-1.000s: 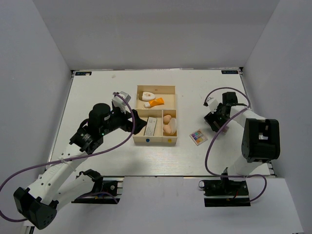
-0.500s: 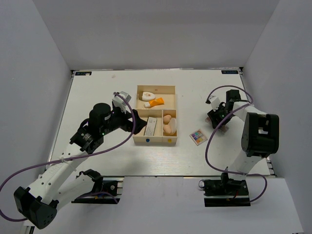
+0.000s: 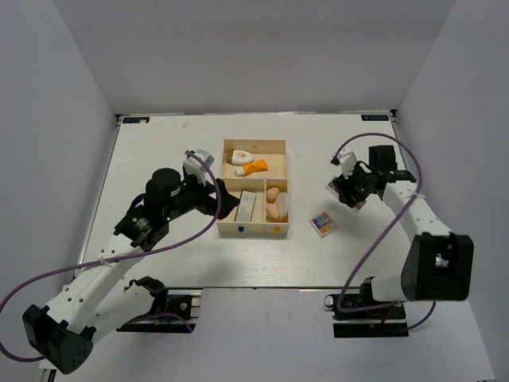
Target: Organize the makeup
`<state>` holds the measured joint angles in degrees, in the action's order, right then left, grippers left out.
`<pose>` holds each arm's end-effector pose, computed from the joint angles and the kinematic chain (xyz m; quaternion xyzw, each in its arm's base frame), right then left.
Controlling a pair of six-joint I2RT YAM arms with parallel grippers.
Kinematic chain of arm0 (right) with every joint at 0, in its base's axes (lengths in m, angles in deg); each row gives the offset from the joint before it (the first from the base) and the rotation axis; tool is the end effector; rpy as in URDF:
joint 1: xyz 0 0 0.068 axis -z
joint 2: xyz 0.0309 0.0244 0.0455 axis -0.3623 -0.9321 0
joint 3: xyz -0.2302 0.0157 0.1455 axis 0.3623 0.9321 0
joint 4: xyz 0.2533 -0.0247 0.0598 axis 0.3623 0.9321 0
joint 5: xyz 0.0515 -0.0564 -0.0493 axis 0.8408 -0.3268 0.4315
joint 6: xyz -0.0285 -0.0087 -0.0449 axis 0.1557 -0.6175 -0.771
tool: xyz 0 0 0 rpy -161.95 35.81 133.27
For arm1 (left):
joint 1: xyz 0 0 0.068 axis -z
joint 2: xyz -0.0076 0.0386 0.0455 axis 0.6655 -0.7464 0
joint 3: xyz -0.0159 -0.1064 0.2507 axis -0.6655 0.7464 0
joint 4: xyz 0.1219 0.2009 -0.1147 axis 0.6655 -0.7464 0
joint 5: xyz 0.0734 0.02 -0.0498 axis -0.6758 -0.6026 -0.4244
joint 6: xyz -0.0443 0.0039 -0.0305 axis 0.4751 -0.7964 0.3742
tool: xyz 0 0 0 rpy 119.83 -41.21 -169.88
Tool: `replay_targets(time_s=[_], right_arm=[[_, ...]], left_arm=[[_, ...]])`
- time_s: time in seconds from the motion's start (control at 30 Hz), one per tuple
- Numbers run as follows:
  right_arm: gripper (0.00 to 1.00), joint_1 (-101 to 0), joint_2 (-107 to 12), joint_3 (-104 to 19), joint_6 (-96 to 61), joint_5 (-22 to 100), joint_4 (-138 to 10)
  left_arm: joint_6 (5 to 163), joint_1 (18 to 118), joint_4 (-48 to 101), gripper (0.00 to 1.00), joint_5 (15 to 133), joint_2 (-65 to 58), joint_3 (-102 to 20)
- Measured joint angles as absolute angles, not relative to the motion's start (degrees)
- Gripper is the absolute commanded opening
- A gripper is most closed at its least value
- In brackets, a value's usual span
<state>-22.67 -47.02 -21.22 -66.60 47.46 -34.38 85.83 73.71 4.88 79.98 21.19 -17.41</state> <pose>0.2832 0.0170 0.2315 -0.3923 0.8623 0.0241 0.3194 0.1653 -0.1137 0.3283 0.2025 0.7973 -0.3108 0.4761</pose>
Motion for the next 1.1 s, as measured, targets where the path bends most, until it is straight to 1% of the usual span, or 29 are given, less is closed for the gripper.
replay_targets(time_s=[0.13, 0.33, 0.47, 0.77, 0.87, 0.93, 1.03, 1.07, 1.1], right_arm=[[0.19, -29.1, -41.0, -24.0, -63.7, 52.8, -32.6], [0.19, -40.2, -41.4, -30.7, -57.3, 58.4, -31.8], [0.19, -48.0, -46.3, -36.1, -52.4, 60.8, -33.2], [0.21, -58.5, -63.9, -47.9, -46.0, 62.2, -36.7], [0.23, -60.7, -69.3, -52.8, -45.0, 61.9, -37.2], [0.27, -61.5, -72.6, -55.8, -44.6, 61.7, -37.8], [0.35, -62.4, -75.6, -58.0, -44.0, 61.0, -38.4], [0.4, -62.6, -76.4, -58.4, -44.0, 60.6, -38.5], [0.42, -62.8, -76.9, -58.4, -44.0, 60.1, -38.6]], left_arm=[[85.8, 73.7, 4.9, 0.98, 80.0, 21.3, -17.4], [85.8, 73.5, 5.3, 0.98, 78.9, 23.5, -16.9], [85.5, 73.4, 5.9, 0.98, 76.7, 27.0, -15.9], [84.5, 72.9, 9.1, 0.98, 72.1, 35.0, -12.9], [84.2, 72.9, 10.0, 0.98, 71.7, 36.0, -12.7], [84.0, 72.9, 10.4, 0.98, 71.5, 35.9, -12.7], [83.9, 72.9, 10.4, 0.98, 71.3, 35.3, -12.7], [83.8, 72.9, 10.4, 0.98, 71.3, 35.1, -12.7], [83.8, 72.7, 10.4, 0.98, 71.2, 34.9, -12.7]])
